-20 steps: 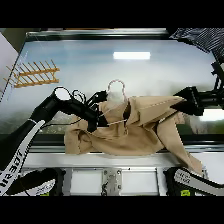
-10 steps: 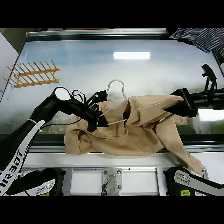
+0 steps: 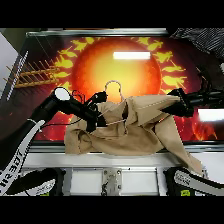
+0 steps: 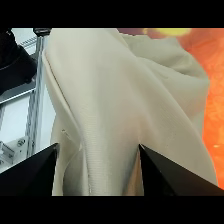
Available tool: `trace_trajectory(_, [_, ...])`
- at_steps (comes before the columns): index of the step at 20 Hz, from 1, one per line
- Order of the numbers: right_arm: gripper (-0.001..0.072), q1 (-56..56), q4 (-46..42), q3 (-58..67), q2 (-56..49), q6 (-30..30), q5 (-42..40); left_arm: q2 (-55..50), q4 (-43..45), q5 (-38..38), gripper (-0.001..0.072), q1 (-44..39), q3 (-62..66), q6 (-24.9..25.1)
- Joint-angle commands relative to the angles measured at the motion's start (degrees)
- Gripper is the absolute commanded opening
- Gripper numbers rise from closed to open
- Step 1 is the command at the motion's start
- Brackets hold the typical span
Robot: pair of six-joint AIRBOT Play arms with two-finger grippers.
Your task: Fold the clothes and pants, and hang the long-sleeved shirts on hangers.
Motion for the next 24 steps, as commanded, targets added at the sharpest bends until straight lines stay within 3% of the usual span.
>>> trace_trajectory(1, [0.0551,0.0,-0.1,0.0,0.0,0.0,0.1,0.0,-0.6,0.2,0.0020,0.0,0.1,0.0])
trace_trajectory(15, [0.0546,0.1,0.1,0.0,0.0,0.0,0.0,0.0,-0.6,0.2,0.0020,0.0,0.1,0.0])
trace_trajectory(16, [0.0450,0.1,0.1,0.0,0.0,0.0,0.1,0.0,-0.6,0.2,0.0020,0.0,0.1,0.0])
trace_trajectory(18, [0.0024,0.1,0.1,0.0,0.0,0.0,0.0,0.0,-0.6,0.2,0.0020,0.0,0.1,0.0])
trace_trajectory(24, [0.0034,0.1,0.1,0.0,0.0,0.3,0.0,0.0,-0.6,0.2,0.0020,0.0,0.1,0.0])
